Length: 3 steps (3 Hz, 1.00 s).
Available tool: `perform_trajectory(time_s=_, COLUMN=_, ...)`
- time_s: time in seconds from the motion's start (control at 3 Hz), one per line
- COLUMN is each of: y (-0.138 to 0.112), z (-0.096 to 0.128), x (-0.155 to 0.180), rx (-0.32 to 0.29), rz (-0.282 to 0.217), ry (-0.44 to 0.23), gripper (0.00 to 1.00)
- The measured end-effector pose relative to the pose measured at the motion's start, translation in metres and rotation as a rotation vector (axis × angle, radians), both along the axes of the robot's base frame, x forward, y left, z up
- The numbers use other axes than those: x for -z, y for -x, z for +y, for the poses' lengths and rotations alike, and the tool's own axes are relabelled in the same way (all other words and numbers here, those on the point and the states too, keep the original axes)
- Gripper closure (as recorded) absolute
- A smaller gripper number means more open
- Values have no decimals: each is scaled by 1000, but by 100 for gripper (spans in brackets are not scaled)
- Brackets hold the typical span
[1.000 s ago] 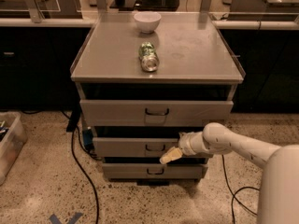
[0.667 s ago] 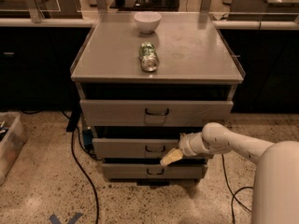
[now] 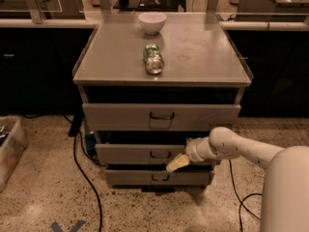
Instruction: Open middle drawer
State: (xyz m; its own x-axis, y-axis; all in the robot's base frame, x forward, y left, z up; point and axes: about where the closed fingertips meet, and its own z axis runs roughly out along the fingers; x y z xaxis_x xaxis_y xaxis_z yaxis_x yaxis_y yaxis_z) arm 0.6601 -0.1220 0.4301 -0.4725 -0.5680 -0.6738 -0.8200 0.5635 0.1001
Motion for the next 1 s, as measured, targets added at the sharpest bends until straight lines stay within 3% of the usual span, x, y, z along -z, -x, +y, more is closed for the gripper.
perform_trajectory(time_s=0.33, y=40, z=-8, x=0, rx=-57, rz=-48, ry=25, gripper=0)
perform_trajectory(time_s=1.0, y=52, z=-6, x=6, rx=-73, rz=-24, ry=21, gripper=0)
